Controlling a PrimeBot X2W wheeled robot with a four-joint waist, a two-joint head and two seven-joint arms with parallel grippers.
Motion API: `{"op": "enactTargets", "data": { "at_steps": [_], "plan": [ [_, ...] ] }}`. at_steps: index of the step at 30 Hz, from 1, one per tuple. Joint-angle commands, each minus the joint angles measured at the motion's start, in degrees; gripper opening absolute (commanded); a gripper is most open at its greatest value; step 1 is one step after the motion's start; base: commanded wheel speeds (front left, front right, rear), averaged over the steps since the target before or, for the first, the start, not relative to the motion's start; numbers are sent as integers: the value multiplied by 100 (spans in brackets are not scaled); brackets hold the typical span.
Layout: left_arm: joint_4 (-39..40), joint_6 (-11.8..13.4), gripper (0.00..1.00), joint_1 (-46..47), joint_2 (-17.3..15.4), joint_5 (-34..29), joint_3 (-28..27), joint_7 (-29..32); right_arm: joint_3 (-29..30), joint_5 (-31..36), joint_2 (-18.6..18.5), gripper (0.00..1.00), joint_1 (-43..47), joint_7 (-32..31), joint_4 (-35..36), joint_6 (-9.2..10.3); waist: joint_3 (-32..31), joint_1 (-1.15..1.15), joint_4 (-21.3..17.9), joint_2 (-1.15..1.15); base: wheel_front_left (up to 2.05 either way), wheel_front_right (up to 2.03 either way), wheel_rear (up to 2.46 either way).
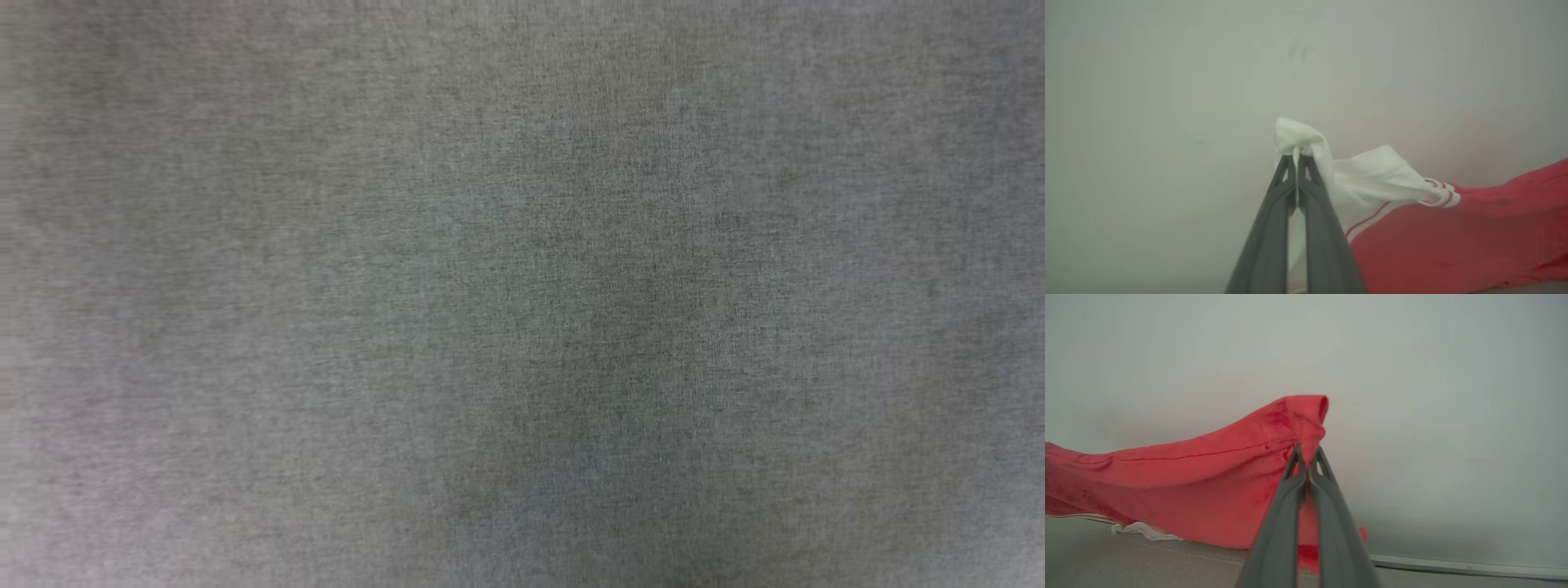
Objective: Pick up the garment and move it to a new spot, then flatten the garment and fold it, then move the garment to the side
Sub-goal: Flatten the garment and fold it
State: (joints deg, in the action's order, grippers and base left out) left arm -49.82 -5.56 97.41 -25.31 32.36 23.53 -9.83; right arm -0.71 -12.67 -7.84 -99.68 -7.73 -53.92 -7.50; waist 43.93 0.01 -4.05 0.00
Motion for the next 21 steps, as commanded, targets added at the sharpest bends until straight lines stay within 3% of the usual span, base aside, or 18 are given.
{"op": "enactTargets", "data": {
  "at_steps": [1, 11, 21],
  "plan": [
    [-180, -47, 0, -278, 122, 79, 20, -103, -144, -88, -23, 0, 254, 122, -216, 2, -203, -1, 87, 0, 0, 0, 0],
    [-700, -175, 0, -2335, 625, 641, 115, -389, -1124, -805, -203, 0, 2192, 649, -615, 3, -1689, -1, 389, 0, 0, 0, 0],
    [15, -101, 0, -5020, 613, 919, 171, -501, -2005, -1614, -610, 0, 4815, 649, 372, 3, -3169, -1, 481, 0, 0, 0, 0]
  ]
}}
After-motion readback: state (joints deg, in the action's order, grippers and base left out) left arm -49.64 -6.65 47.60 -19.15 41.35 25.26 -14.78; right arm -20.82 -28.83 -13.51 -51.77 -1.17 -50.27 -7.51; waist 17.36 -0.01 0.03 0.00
